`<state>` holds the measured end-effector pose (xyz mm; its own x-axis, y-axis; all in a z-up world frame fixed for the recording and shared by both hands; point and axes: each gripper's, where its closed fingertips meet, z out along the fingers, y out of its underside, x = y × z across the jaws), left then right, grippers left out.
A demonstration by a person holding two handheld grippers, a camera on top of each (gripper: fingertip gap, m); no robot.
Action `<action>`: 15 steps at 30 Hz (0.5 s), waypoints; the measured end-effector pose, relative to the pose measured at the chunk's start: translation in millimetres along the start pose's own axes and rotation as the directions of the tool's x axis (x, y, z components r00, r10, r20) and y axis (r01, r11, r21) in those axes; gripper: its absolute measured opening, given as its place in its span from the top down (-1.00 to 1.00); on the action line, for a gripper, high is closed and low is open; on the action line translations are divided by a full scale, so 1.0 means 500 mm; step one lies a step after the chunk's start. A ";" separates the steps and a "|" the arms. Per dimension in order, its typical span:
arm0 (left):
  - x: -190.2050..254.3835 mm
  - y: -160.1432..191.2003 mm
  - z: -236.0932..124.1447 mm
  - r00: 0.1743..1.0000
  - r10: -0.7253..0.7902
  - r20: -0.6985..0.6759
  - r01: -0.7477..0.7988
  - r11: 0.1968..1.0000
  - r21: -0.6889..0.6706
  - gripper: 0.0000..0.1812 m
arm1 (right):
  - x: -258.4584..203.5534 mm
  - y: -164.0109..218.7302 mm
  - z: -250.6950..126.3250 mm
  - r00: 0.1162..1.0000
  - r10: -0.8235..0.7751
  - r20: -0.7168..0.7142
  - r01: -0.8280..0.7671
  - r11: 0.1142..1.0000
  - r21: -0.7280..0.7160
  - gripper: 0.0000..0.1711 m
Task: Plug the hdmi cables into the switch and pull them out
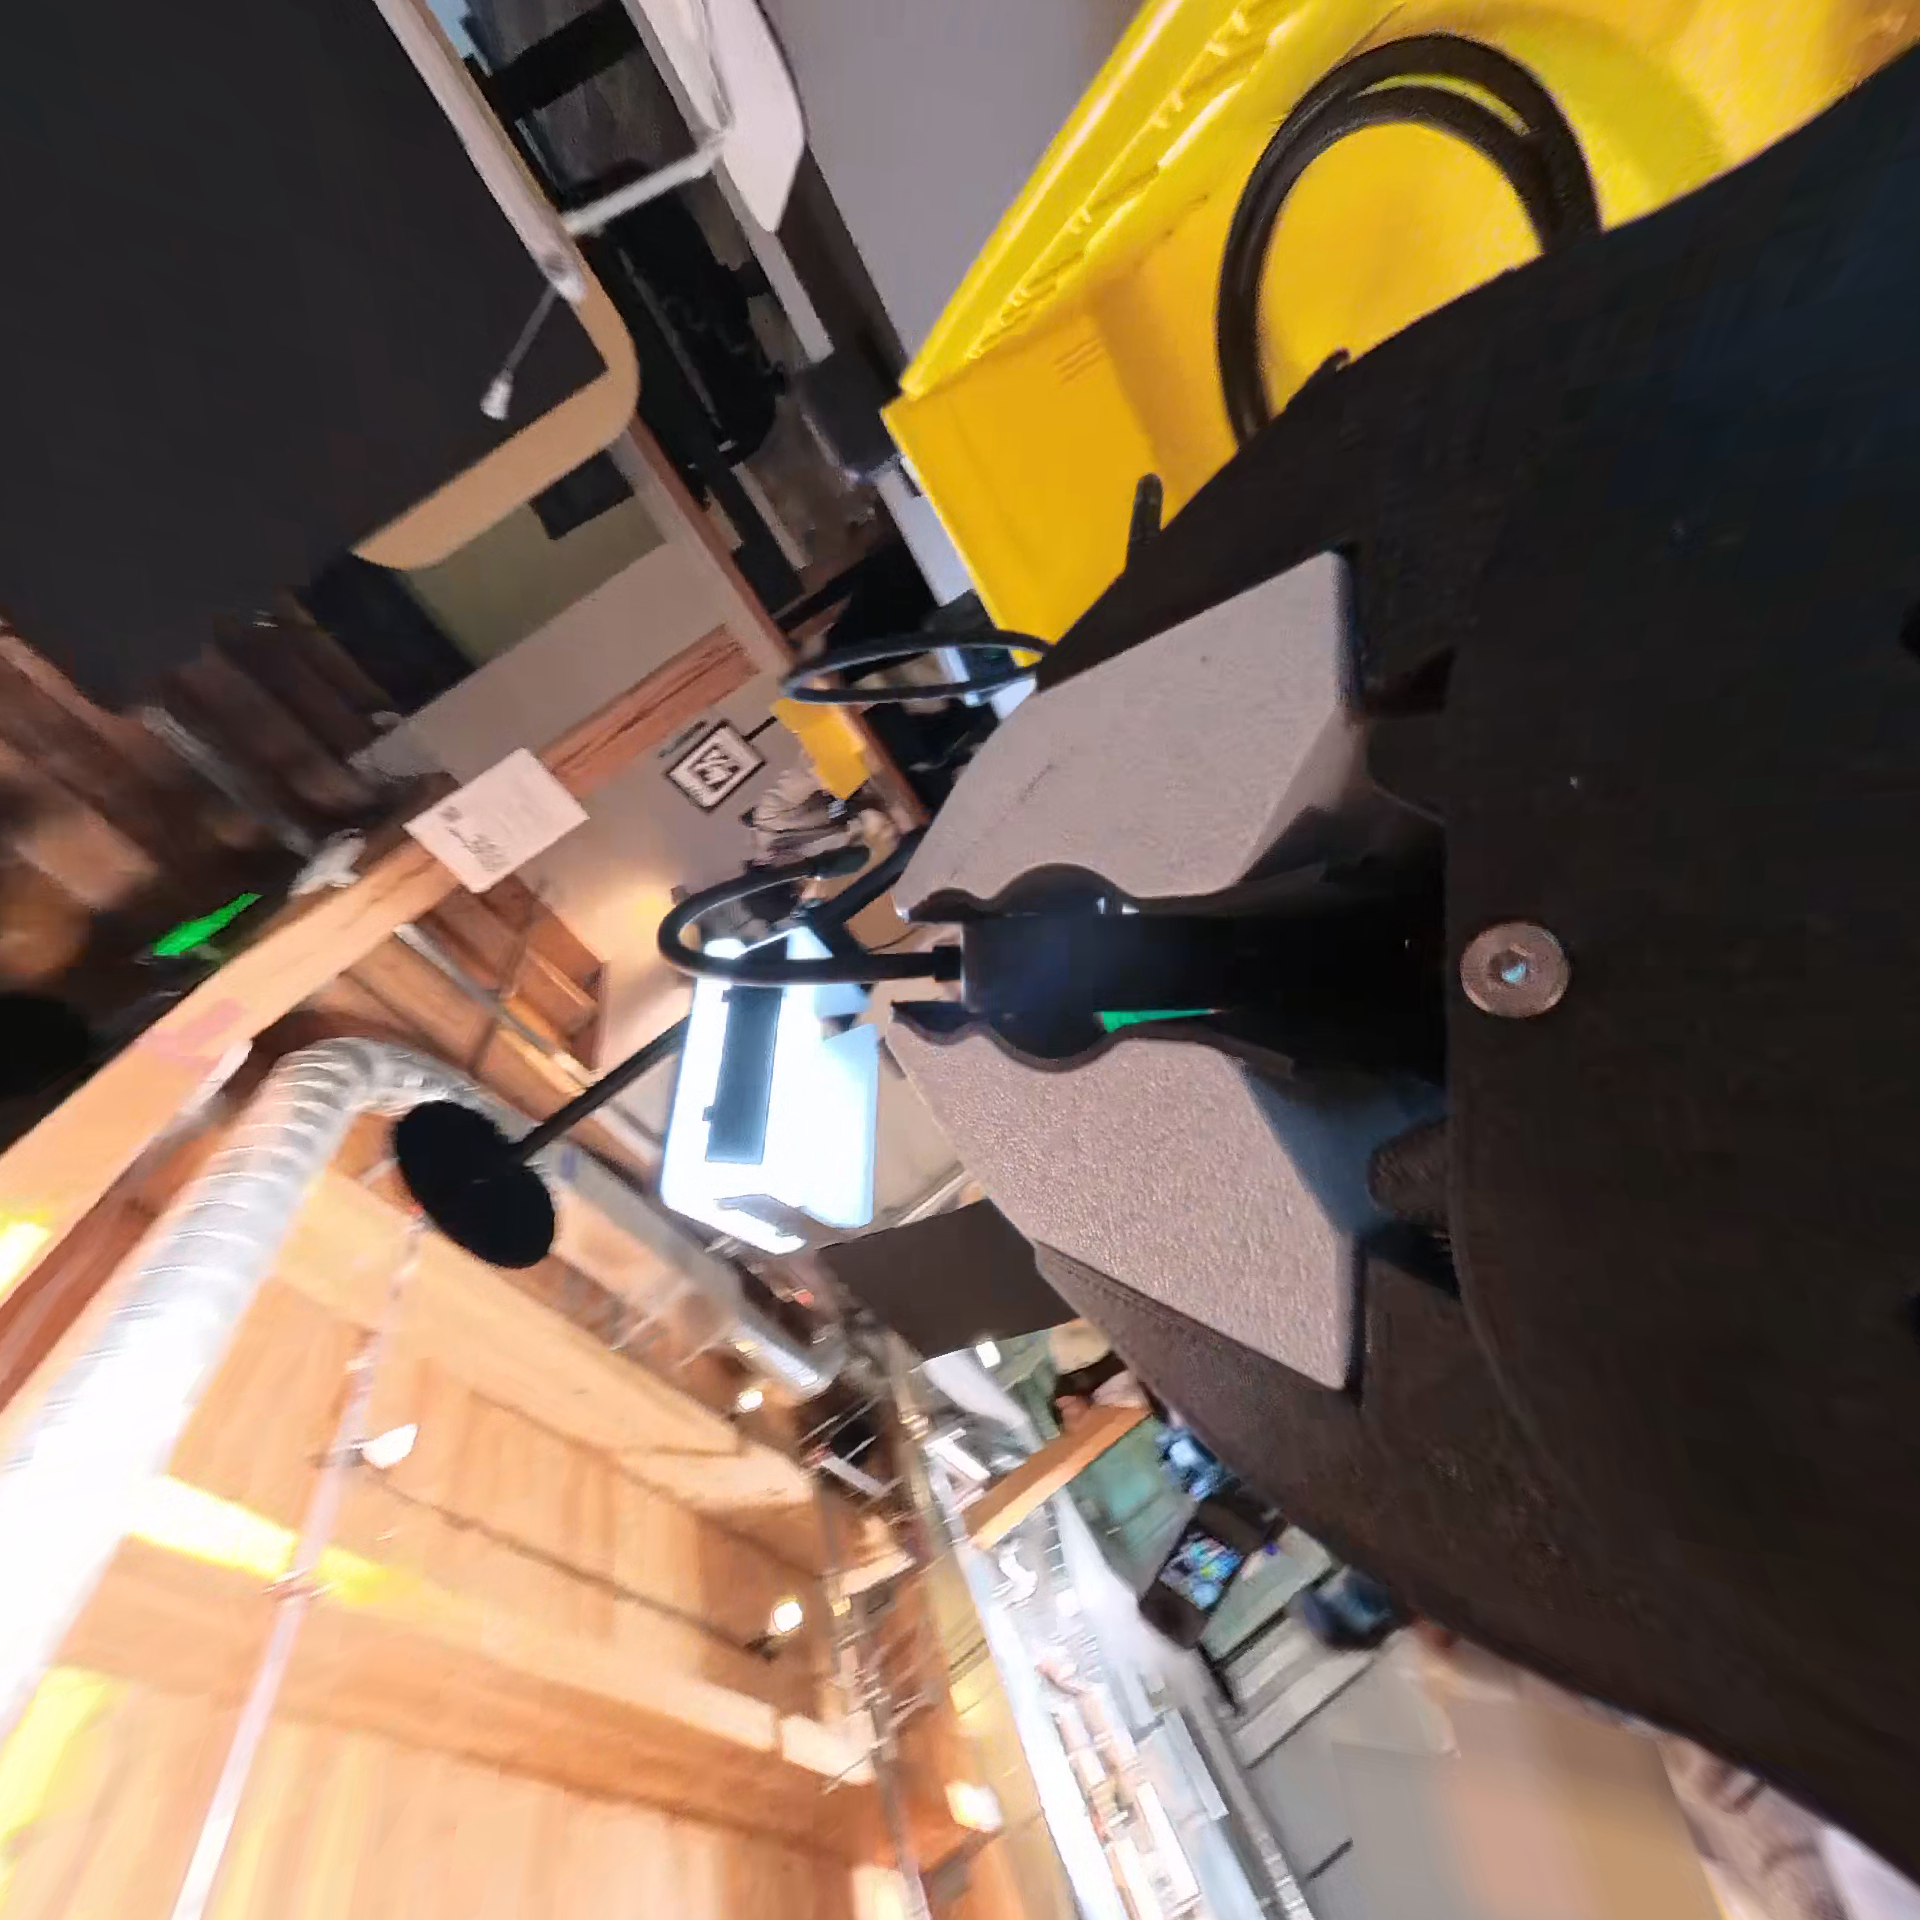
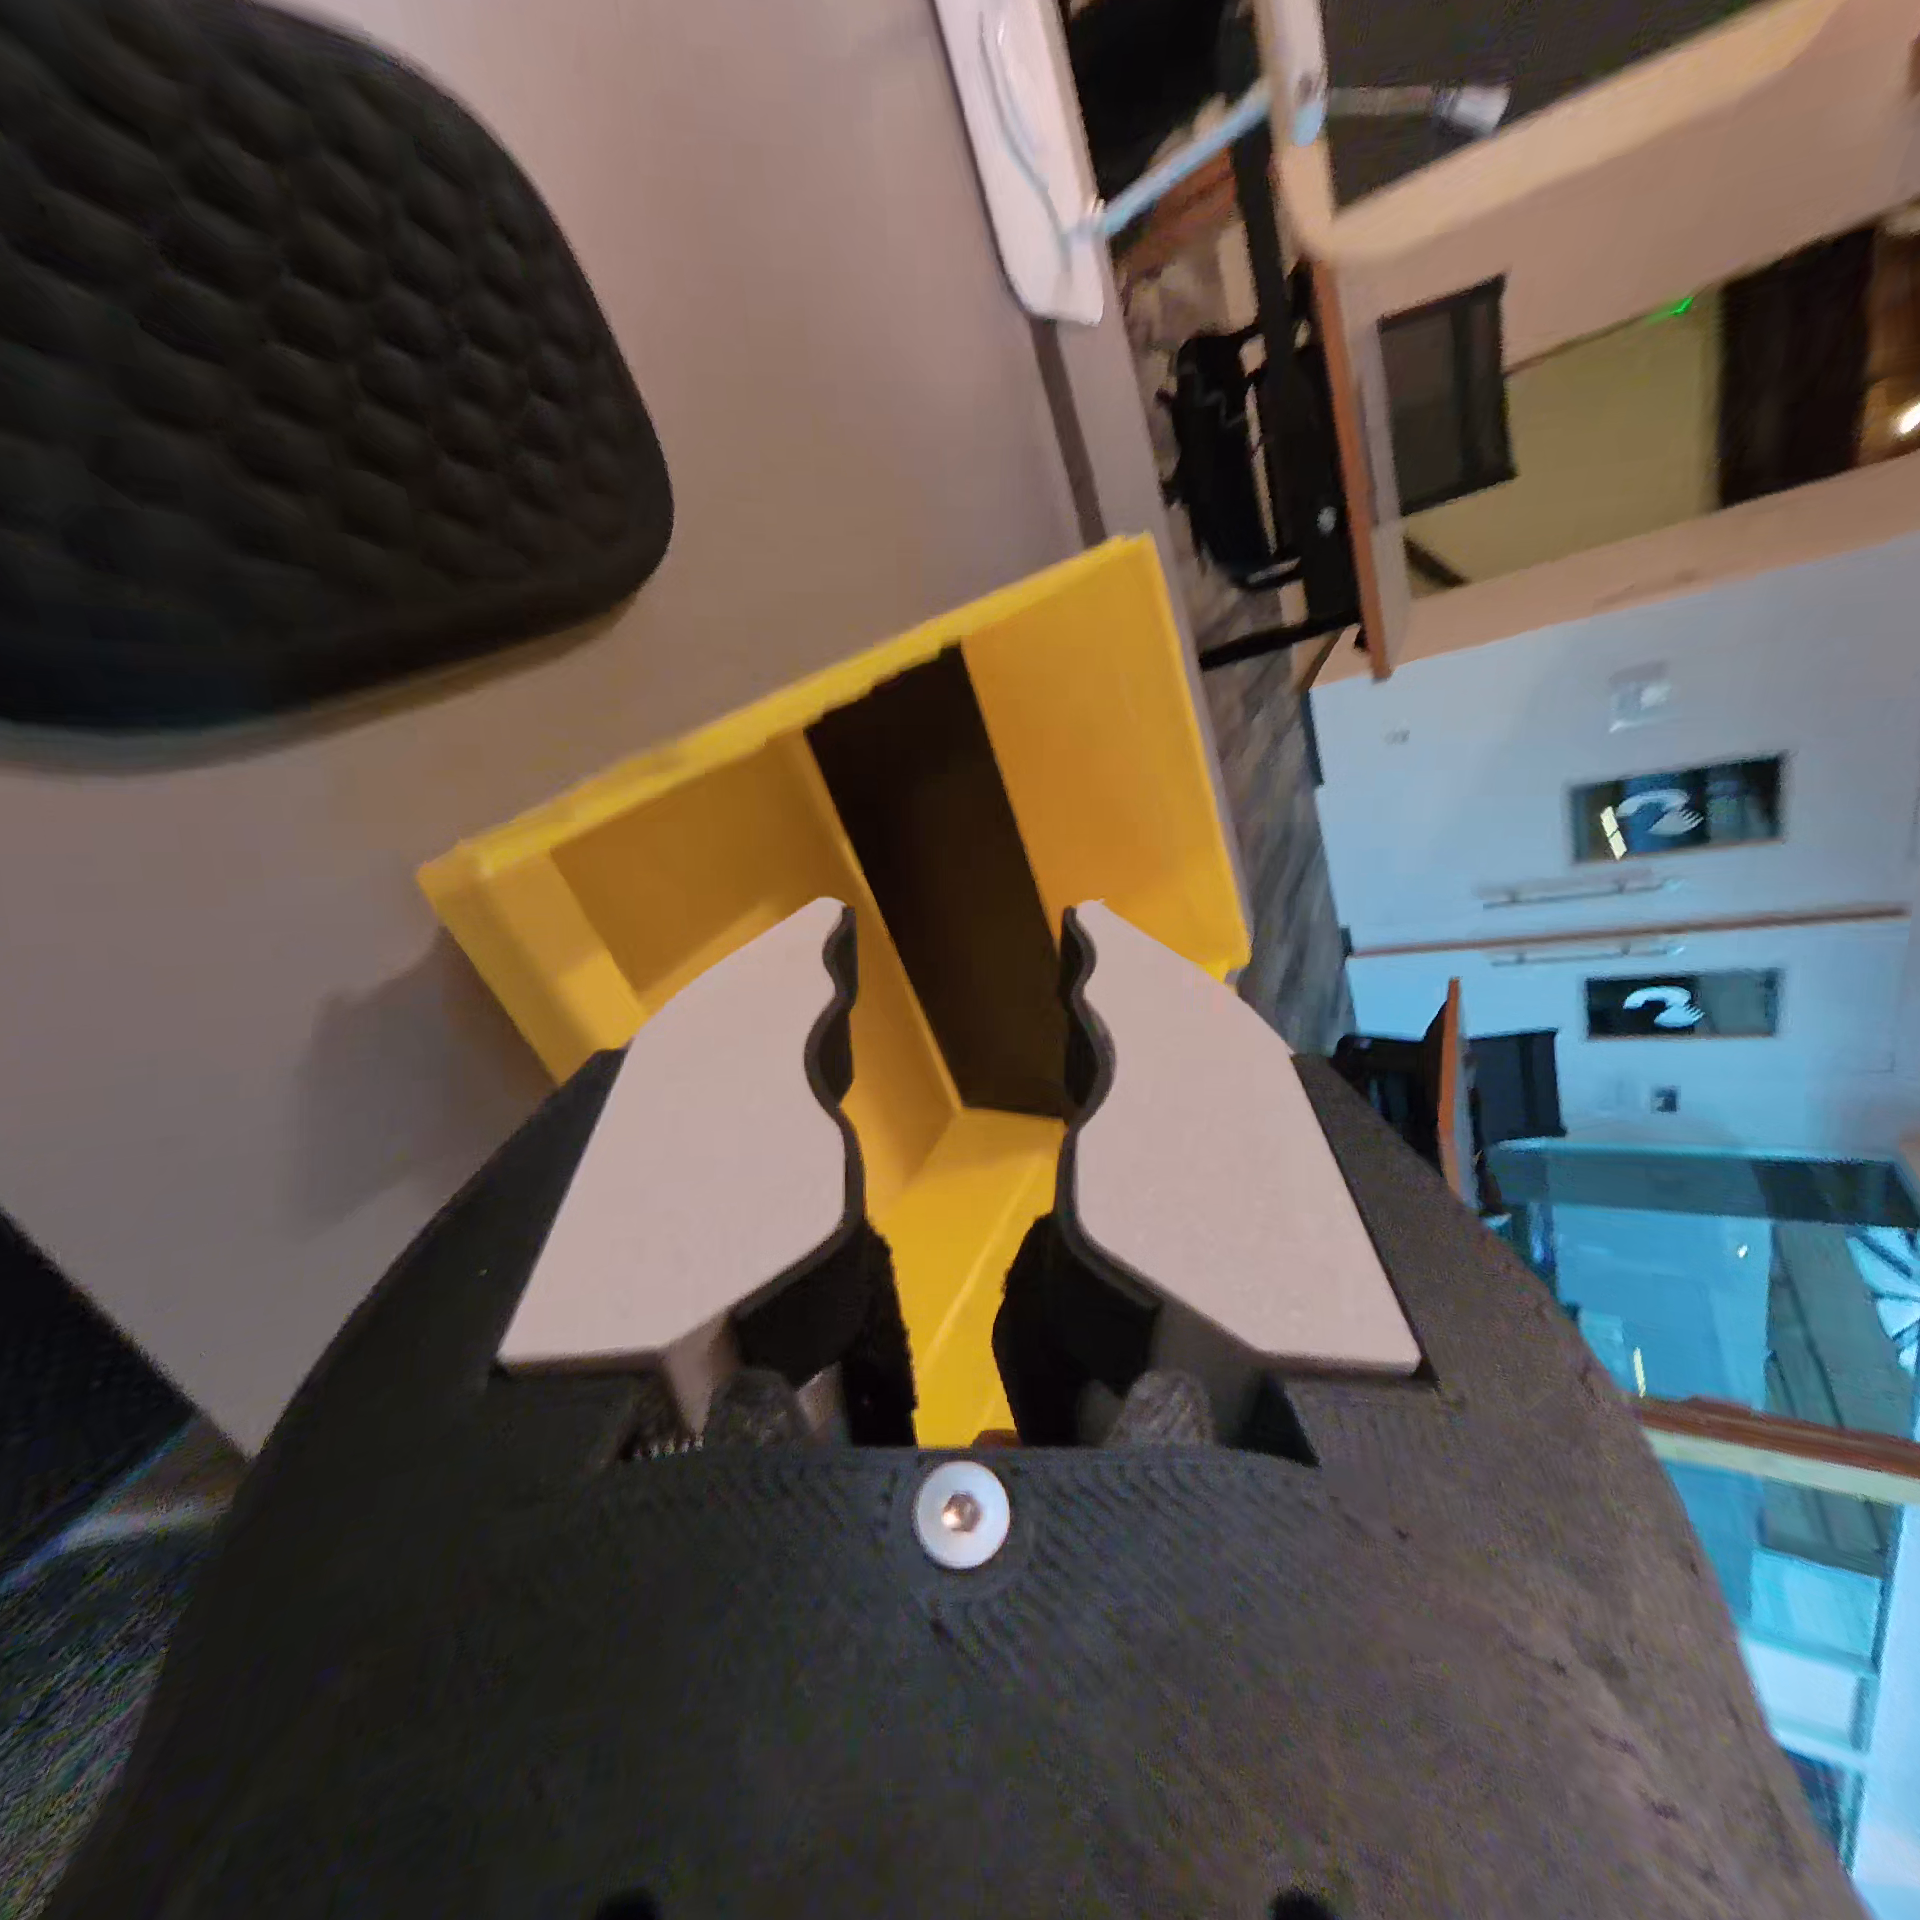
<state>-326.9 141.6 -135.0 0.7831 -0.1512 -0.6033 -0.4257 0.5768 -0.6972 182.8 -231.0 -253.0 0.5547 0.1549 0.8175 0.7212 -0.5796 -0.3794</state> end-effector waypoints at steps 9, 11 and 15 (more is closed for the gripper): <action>0.078 -0.279 -0.099 0.981 -0.041 -0.187 0.138 0.830 0.541 0.85 | -0.060 -0.354 -0.008 0.993 -0.113 -0.033 0.110 0.789 0.604 0.57; 0.118 -0.325 -0.125 0.953 -0.042 -0.300 0.224 0.766 0.602 0.85 | -0.092 -0.453 -0.040 0.991 -0.127 -0.048 0.119 0.650 0.750 0.53; 0.226 -0.395 -0.180 0.896 0.116 -0.429 0.250 0.665 0.703 0.84 | -0.096 -0.589 -0.110 0.994 -0.063 -0.084 0.104 0.452 0.886 0.46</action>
<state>-195.0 -61.4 -100.2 0.4577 -0.4127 -0.7875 0.2318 0.9105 -0.3424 -79.1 -111.9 -156.8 0.4710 0.1231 0.8735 0.7515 0.4625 -0.4704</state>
